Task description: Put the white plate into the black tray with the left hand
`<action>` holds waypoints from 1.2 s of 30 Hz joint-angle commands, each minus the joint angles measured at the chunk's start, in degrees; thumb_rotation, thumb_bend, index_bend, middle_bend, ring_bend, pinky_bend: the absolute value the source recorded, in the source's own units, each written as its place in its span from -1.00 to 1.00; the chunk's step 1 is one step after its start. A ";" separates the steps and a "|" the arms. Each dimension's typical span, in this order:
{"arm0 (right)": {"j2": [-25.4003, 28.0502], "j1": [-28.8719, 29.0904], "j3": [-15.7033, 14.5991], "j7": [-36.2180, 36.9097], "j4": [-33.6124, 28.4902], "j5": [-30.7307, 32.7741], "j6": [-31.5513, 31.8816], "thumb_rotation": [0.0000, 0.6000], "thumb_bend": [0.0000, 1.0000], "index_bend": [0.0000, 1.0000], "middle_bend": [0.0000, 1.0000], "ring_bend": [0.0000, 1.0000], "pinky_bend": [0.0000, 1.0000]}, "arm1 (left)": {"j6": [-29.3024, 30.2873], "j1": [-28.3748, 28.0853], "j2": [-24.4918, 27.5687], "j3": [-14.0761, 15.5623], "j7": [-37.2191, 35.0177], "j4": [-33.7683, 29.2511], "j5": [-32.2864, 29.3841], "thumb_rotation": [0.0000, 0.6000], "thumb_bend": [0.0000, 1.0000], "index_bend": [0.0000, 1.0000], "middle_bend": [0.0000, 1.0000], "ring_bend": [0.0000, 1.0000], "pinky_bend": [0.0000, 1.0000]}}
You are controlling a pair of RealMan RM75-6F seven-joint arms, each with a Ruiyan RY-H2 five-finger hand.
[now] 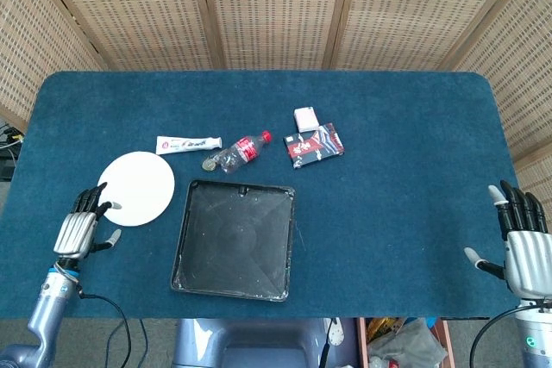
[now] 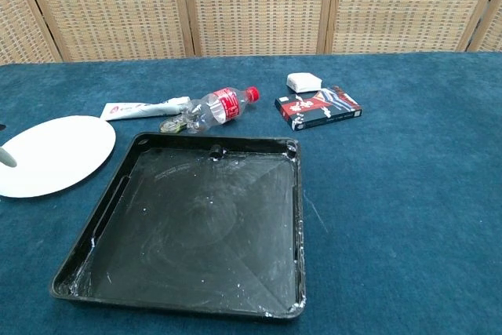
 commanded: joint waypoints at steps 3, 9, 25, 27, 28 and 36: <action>0.16 -0.08 -0.12 0.40 0.00 -0.27 0.13 1.00 -1.00 -1.00 -1.00 -1.00 -1.00 | -0.59 0.21 -2.09 -0.03 -0.42 2.14 -0.82 1.00 -0.36 -0.33 -1.00 -1.00 -1.00; -0.12 -0.17 -0.11 0.48 0.20 -0.12 0.27 1.00 -1.00 -1.00 -1.00 -1.00 -1.00 | -1.55 -1.14 -3.88 -0.90 -0.41 4.27 -1.35 1.00 -0.36 -0.32 -1.00 -1.00 -1.00; -0.24 -0.25 -0.26 0.72 0.47 -0.22 0.31 1.00 -1.00 -1.00 -1.00 -1.00 -1.00 | -3.22 -2.93 -5.88 -0.94 1.36 6.23 -1.64 1.00 -0.36 -0.28 -1.00 -1.00 -1.00; -0.18 -0.23 -0.19 0.96 0.51 -0.09 0.25 1.00 -1.00 -1.00 -1.00 -1.00 -1.00 | -3.10 -3.21 -6.11 -1.34 1.09 6.76 -1.86 1.00 -0.36 -0.27 -1.00 -1.00 -1.00; -0.18 -0.21 -0.17 1.03 0.54 -0.02 0.20 1.00 -1.00 -1.00 -1.00 -1.00 -1.00 | -3.11 -3.42 -6.27 -1.61 0.92 7.07 -2.03 1.00 -0.36 -0.25 -1.00 -1.00 -1.00; -0.45 -0.07 -0.34 0.60 0.65 -0.10 -0.12 1.00 -1.00 -1.00 -1.00 -1.00 -1.00 | -4.72 -4.92 -7.20 -1.97 0.42 8.64 -2.30 1.00 -0.37 -0.16 -1.00 -1.00 -1.00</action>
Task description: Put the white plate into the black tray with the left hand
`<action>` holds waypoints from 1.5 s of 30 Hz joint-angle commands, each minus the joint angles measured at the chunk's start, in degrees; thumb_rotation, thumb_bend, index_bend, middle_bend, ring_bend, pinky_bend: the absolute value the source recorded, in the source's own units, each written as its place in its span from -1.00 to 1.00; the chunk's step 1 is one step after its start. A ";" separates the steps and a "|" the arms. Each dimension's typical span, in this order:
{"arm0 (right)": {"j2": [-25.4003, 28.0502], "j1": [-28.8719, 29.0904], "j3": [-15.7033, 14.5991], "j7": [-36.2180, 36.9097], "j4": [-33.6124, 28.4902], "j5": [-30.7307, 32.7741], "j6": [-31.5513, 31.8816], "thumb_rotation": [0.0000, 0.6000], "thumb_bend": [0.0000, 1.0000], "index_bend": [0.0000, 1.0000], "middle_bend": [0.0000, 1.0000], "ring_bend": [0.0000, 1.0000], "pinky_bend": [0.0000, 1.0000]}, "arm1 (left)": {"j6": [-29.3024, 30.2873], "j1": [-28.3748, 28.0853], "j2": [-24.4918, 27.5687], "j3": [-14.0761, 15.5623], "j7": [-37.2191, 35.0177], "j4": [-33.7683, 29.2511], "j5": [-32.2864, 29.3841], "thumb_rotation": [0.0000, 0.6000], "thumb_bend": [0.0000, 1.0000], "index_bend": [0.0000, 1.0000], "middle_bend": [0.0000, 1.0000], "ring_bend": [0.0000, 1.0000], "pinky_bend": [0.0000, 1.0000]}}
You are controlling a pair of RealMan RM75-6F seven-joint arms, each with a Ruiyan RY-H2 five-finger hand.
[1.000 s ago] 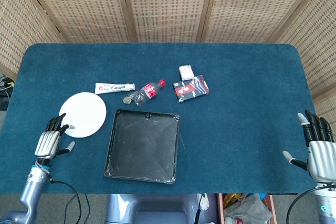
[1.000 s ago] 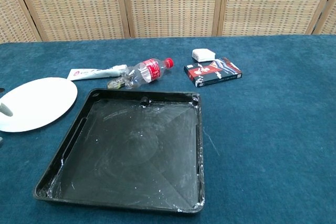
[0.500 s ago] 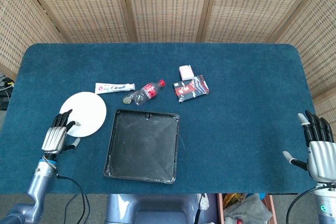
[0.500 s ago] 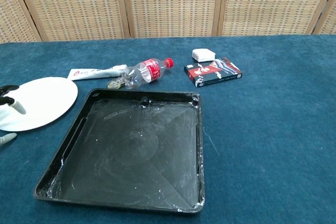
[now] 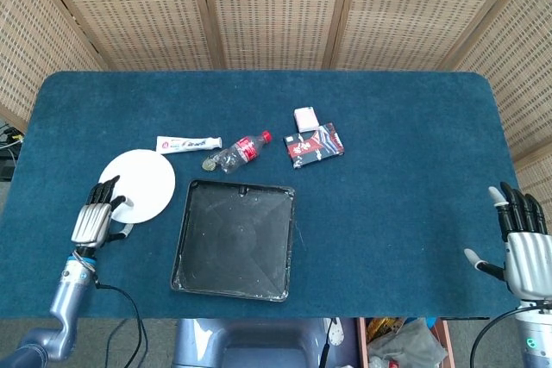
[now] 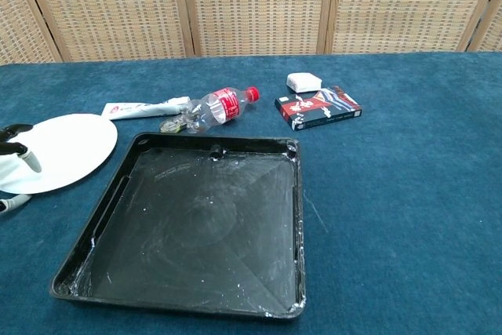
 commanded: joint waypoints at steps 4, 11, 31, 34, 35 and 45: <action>-0.02 0.00 0.12 0.46 0.03 -0.10 0.22 1.00 -1.00 -1.00 -1.00 -1.00 -1.00 | 0.07 -0.55 -0.53 -1.33 -1.53 -0.05 -1.09 1.00 -0.29 -0.06 -1.00 -1.00 -1.00; -0.48 0.11 0.10 1.88 0.96 -1.55 1.11 1.00 -1.00 -1.00 -1.00 -1.00 -1.00 | 2.19 -0.60 0.10 -2.75 -4.02 -0.75 -1.72 1.00 -0.18 0.29 -1.00 -1.00 -1.00; -0.23 -0.17 0.11 3.03 0.72 -1.88 1.82 1.00 -1.00 -1.00 -1.00 -1.00 -1.00 | 18.19 -2.56 13.86 -1.15 1.76 -27.48 10.34 1.00 -0.16 0.52 -1.00 -1.00 -1.00; -0.38 -0.14 0.06 2.67 0.74 -1.94 1.79 1.00 -1.00 -1.00 -1.00 -1.00 -1.00 | 15.99 -5.02 14.61 1.61 5.58 -31.90 15.03 1.00 -0.16 0.53 -1.00 -1.00 -1.00; -0.44 -0.12 0.06 2.51 0.75 -1.90 1.75 1.00 -1.00 -1.00 -1.00 -1.00 -1.00 | 15.00 -5.75 14.63 2.18 7.04 -32.92 15.94 1.00 -0.16 0.53 -1.00 -1.00 -1.00; -0.74 -0.06 0.00 1.67 0.87 -1.84 1.61 1.00 -1.00 -1.00 -1.00 -1.00 -1.00 | 6.01 -10.59 11.52 5.34 15.40 -35.60 18.96 1.00 -0.16 0.53 -1.00 -1.00 -1.00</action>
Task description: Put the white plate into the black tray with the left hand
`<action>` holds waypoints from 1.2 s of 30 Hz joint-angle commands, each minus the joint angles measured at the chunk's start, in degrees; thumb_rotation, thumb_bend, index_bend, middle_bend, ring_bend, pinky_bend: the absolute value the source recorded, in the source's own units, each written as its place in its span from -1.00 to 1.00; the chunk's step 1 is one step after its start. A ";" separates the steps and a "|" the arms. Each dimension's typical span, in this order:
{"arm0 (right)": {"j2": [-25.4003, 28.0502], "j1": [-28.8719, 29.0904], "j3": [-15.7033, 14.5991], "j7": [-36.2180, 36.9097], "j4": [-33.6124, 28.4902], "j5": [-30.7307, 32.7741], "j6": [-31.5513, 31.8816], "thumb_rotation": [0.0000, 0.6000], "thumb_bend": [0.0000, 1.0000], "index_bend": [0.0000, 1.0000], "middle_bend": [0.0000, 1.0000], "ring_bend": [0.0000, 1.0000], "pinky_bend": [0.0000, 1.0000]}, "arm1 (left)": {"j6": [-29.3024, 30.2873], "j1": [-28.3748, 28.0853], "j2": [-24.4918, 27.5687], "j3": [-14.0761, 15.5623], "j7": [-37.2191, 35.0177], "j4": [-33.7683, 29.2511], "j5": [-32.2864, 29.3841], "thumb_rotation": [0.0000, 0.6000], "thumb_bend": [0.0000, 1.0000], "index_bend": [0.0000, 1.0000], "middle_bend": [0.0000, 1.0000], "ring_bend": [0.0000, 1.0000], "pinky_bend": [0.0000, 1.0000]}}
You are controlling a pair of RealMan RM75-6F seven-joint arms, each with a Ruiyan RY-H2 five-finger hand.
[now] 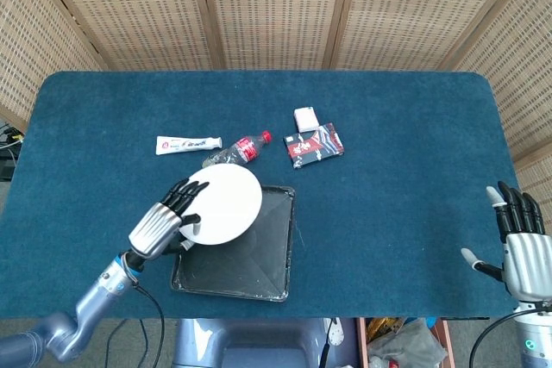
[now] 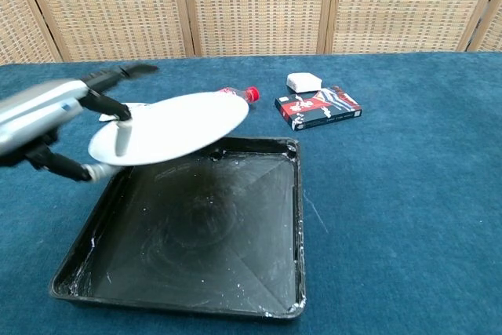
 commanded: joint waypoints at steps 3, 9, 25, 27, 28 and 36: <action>-0.05 0.01 0.14 -0.11 0.18 0.26 -0.01 1.00 -1.00 -1.00 -1.00 -1.00 -1.00 | -6.50 -3.54 -4.15 1.16 4.86 1.10 0.34 1.00 -0.16 0.53 -1.00 -1.00 -1.00; -0.08 0.15 0.27 -0.15 0.23 0.63 -0.34 1.00 -1.00 -1.00 -1.00 -1.00 -1.00 | -9.50 -5.35 -6.56 1.30 8.26 2.77 -0.16 1.00 -0.19 0.53 -1.00 -1.00 -1.00; -0.08 -0.08 0.22 -0.13 -0.07 0.65 -0.01 1.00 -1.00 -1.00 -1.00 -1.00 -1.00 | -12.83 -5.61 4.10 1.02 14.58 -10.26 -5.26 1.00 -1.00 -1.00 -1.00 -1.00 -1.00; -0.05 -0.14 0.16 -0.09 -0.10 0.48 0.12 1.00 -1.00 -1.00 -1.00 -1.00 -1.00 | -11.09 -4.44 7.82 0.68 14.99 -12.48 -6.29 1.00 -1.00 -1.00 -1.00 -1.00 -1.00; -0.06 -0.15 0.12 -0.11 -0.12 0.31 0.22 1.00 -1.00 -1.00 -1.00 -1.00 -1.00 | -9.73 -3.40 10.34 0.49 14.77 -13.70 -7.16 1.00 -1.00 -1.00 -1.00 -1.00 -1.00; 0.02 -0.40 -0.06 -0.13 -0.29 -0.14 0.66 1.00 -1.00 -1.00 -1.00 -1.00 -1.00 | -3.10 3.78 24.17 -0.81 12.15 -20.63 -15.57 1.00 -1.00 -1.00 -1.00 -1.00 -1.00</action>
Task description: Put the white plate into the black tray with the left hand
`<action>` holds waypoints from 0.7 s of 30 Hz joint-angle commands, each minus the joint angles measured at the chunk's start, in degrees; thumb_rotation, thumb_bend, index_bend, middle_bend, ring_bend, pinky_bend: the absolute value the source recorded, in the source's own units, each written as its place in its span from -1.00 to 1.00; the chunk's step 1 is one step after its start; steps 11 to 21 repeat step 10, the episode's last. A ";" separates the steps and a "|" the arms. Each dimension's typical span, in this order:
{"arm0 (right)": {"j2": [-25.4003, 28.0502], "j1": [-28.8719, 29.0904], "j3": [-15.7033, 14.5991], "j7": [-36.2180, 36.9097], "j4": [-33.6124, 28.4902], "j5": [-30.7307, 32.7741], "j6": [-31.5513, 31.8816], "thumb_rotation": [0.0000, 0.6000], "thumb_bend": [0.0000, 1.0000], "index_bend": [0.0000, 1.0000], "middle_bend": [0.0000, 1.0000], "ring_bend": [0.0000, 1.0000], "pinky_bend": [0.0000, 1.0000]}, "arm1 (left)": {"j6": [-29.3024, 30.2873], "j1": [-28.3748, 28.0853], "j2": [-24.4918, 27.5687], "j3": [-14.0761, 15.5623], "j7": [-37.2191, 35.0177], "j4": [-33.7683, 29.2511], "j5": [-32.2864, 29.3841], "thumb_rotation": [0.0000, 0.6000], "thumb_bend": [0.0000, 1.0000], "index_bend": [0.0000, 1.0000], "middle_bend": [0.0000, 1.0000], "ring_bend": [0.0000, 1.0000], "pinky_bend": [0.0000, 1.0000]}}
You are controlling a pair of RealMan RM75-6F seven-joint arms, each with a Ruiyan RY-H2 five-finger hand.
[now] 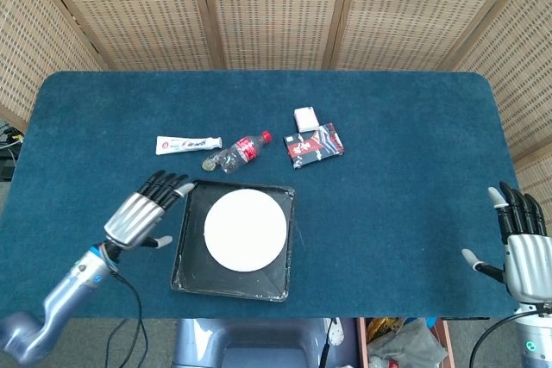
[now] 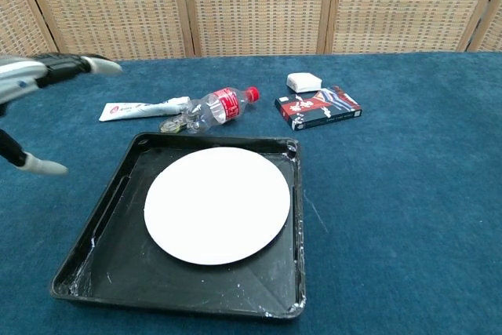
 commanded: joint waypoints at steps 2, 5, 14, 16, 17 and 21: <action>-0.05 0.02 -0.03 -0.16 0.21 -0.08 -0.02 1.00 -1.00 -1.00 -1.00 -1.00 -1.00 | 6.36 5.76 6.93 -1.63 -3.52 -3.82 -5.83 1.00 -1.00 -1.00 -1.00 -1.00 -1.00; -0.11 -0.03 -0.05 -0.48 0.24 -0.08 0.04 1.00 -1.00 -1.00 -1.00 -1.00 -1.00 | 10.73 10.11 8.66 -1.95 -4.69 -3.65 -9.35 1.00 -1.00 -1.00 -1.00 -1.00 -1.00; -0.22 -0.17 -0.03 -0.76 0.31 -0.27 0.43 1.00 -1.00 -1.00 -1.00 -1.00 -1.00 | 16.30 15.43 8.72 -1.24 -1.17 -4.80 -11.97 1.00 -1.00 -1.00 -1.00 -1.00 -1.00; -0.22 -0.17 -0.03 -0.76 0.31 -0.27 0.43 1.00 -1.00 -1.00 -1.00 -1.00 -1.00 | 16.30 15.43 8.72 -1.24 -1.17 -4.80 -11.97 1.00 -1.00 -1.00 -1.00 -1.00 -1.00; -0.22 -0.17 -0.03 -0.76 0.31 -0.27 0.43 1.00 -1.00 -1.00 -1.00 -1.00 -1.00 | 16.30 15.43 8.72 -1.24 -1.17 -4.80 -11.97 1.00 -1.00 -1.00 -1.00 -1.00 -1.00; -0.22 -0.17 -0.03 -0.76 0.31 -0.27 0.43 1.00 -1.00 -1.00 -1.00 -1.00 -1.00 | 16.30 15.43 8.72 -1.24 -1.17 -4.80 -11.97 1.00 -1.00 -1.00 -1.00 -1.00 -1.00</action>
